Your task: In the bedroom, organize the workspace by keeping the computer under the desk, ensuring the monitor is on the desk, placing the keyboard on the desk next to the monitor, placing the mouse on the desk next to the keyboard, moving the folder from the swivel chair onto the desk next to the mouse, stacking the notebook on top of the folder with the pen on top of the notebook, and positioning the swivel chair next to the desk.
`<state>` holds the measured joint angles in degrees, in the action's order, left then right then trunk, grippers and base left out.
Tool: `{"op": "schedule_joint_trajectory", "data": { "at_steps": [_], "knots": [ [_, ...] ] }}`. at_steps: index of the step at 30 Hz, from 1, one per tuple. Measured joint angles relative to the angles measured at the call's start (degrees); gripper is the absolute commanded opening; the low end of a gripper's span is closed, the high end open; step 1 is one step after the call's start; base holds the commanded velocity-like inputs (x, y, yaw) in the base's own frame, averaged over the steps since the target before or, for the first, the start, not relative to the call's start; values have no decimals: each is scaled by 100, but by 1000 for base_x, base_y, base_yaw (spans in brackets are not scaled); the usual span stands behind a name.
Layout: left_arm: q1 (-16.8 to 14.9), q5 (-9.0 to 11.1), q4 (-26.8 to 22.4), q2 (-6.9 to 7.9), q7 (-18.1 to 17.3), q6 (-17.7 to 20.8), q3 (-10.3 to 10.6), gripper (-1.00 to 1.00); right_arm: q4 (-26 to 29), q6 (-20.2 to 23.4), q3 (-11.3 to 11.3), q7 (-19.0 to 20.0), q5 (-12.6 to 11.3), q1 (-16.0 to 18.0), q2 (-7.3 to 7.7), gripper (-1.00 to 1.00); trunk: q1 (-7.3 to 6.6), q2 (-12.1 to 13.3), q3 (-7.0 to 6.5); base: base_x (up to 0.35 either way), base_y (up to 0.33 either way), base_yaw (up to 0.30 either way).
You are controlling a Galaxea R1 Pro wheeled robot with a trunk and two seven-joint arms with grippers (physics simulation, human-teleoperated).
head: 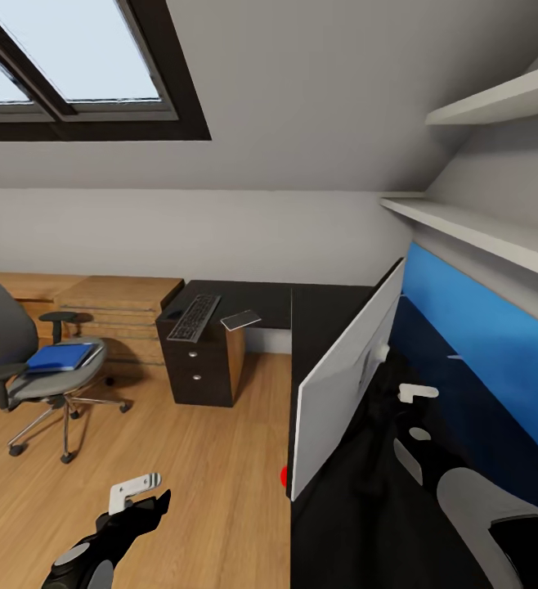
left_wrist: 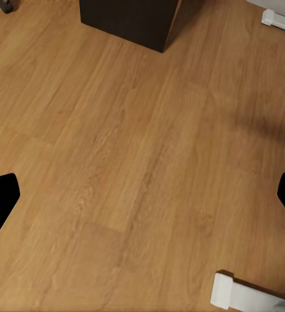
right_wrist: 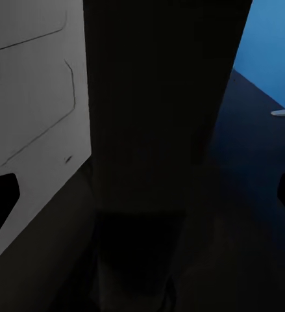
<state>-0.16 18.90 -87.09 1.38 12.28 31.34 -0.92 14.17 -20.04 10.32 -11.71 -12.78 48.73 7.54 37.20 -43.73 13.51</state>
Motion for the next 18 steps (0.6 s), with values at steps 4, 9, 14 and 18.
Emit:
{"op": "schedule_joint_trajectory", "data": {
  "at_steps": [4, 9, 14, 18],
  "knots": [
    [0, 0, 0, 1, 0, 0, -7, 100, 0, 0, 0, 0, 0, 0, -1, 100, -2, -1, 0, 148, -1, 0],
    [0, 0, 0, 0, 6, 0, -9, 100, 0, 0, 0, 0, 0, 0, -2, 100, 0, 0, 0, 43, 0, 0],
    [0, 0, 0, 0, 4, 0, -9, 100, 0, 0, 0, -1, 0, 0, -2, 100, 0, 0, 0, 7, 0, 0],
    [0, 0, 0, 0, 3, 0, -6, 100, 0, 5, 0, -2, 0, 0, 6, 100, 0, 0, 0, 0, 0, 0]
  ]
}}
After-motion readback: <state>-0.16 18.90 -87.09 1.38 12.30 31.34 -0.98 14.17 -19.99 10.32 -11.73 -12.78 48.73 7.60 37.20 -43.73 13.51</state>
